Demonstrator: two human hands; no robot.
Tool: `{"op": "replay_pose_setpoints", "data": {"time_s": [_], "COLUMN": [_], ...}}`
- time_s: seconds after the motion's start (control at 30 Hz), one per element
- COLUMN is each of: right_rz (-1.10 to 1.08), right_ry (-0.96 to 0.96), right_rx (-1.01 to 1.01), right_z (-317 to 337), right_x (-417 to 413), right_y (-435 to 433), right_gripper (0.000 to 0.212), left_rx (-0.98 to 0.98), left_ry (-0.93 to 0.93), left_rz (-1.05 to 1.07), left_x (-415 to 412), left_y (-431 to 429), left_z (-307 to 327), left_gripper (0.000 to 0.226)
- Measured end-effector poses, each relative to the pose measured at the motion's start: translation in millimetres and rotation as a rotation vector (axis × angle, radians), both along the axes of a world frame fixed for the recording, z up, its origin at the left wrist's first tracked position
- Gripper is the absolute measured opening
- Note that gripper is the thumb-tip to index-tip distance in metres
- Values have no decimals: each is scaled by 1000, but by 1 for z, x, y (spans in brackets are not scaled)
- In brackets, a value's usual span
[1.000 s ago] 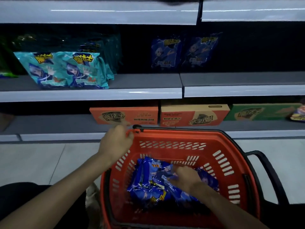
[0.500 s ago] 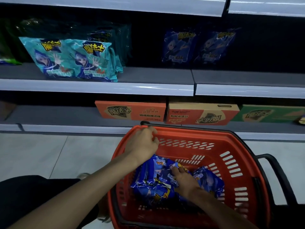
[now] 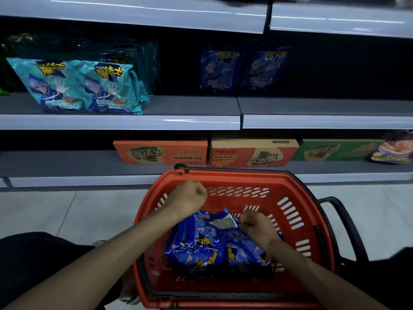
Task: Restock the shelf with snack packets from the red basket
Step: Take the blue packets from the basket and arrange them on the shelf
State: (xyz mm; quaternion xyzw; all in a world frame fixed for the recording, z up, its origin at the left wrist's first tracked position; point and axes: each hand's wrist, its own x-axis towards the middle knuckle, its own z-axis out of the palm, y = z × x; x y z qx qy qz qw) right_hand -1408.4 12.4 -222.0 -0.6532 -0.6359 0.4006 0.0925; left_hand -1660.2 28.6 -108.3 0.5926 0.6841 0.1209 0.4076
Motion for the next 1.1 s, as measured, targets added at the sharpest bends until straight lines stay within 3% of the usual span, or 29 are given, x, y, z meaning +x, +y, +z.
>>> {"op": "replay_pose_setpoints", "data": {"time_s": [0.07,0.17,0.3,0.4,0.5,0.63,0.7,0.77,0.97,1.1], "right_rz": [-38,-9,221,376,508,507,463,383,-197,-350], "right_ry": [90,154,-11,-160,-308,-372,-336,-211,477,883], "right_rx": [1,61,342,696,942,1031,1049,989,436,18], "right_z": [20,58,109,137,148,157,162,168,198,204], "right_x": [6,9,6,1,-3,-3,1,7,20,22], "right_y": [2,-2,-14,-25,-27,-21,-17,-12,1,9], "right_gripper": [21,22,21,16,41,55,46,30,71,60], "left_rx": [-108,-465,-766,-721,-552,-362,-280,-180,11,69], "left_ry": [-101,-355,-665,-838,-929,-874,-889,-906,-928,-943], "left_rz": [60,231,375,403,406,347,355,365,287,181], "left_x": [5,13,25,35,41,41,41,42,47,52], "left_y": [-2,-7,-12,-8,-2,2,4,5,5,2], "left_z": [-2,5,14,30,49,61,60,58,60,59], "left_gripper": [29,59,101,79,52,34,32,32,41,50]}}
